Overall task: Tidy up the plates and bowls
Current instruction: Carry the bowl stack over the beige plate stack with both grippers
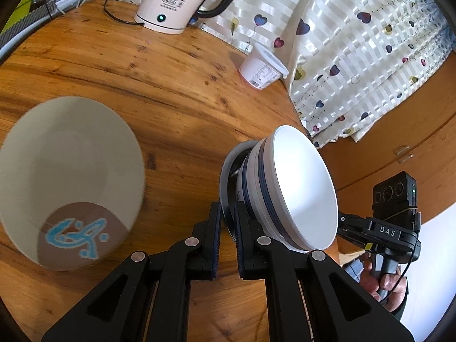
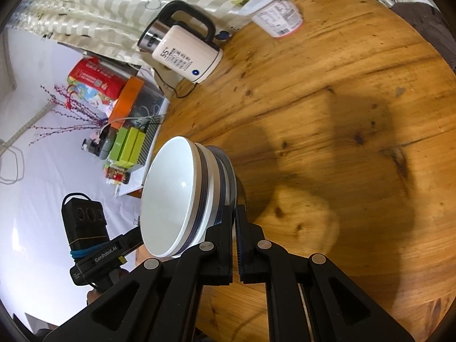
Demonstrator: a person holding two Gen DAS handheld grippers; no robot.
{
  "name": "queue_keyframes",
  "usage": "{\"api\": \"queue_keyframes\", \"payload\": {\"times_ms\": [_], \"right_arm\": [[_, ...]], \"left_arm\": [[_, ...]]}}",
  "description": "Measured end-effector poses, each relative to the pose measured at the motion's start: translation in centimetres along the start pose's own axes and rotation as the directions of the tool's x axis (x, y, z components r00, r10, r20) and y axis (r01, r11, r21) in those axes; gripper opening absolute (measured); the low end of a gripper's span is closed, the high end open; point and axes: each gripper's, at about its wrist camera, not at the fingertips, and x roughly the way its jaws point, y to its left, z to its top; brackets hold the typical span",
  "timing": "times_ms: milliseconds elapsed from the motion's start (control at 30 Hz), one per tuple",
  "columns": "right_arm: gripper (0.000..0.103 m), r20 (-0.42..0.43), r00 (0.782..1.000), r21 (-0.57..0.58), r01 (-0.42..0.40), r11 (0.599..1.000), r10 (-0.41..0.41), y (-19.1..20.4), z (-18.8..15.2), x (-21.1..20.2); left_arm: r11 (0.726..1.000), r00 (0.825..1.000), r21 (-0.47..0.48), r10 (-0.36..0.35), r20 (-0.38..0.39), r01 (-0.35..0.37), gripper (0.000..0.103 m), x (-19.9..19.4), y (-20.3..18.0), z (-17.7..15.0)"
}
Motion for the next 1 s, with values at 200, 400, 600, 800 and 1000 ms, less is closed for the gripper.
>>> {"api": "queue_keyframes", "payload": {"times_ms": [200, 400, 600, 800, 1000], "right_arm": [[0.006, -0.022, 1.0, -0.022, -0.014, 1.0, 0.013, 1.9, 0.6, 1.4], [0.006, -0.051, 0.998, -0.047, -0.035, 0.998, 0.032, 3.8, 1.0, 3.2], [0.006, -0.087, 0.995, -0.08, -0.056, 0.995, 0.049, 5.9, 1.5, 5.5], [0.006, -0.122, 0.991, -0.101, -0.073, 0.992, 0.061, 7.8, 2.1, 8.3], [0.006, -0.158, 0.985, -0.113, -0.085, 0.99, 0.067, 9.1, 2.1, 10.6]], "left_arm": [[1.0, 0.999, -0.018, 0.023, 0.027, -0.022, 0.008, -1.8, 1.2, 0.4], [0.997, 0.996, -0.046, 0.058, 0.062, -0.055, 0.008, -4.0, 2.9, 0.8], [0.993, 0.991, -0.081, 0.093, 0.093, -0.085, 0.008, -5.9, 4.9, 1.1], [0.987, 0.985, -0.115, 0.127, 0.117, -0.114, 0.008, -7.4, 7.0, 1.4], [0.979, 0.979, -0.152, 0.155, 0.133, -0.135, 0.008, -8.4, 9.1, 1.6]]}}
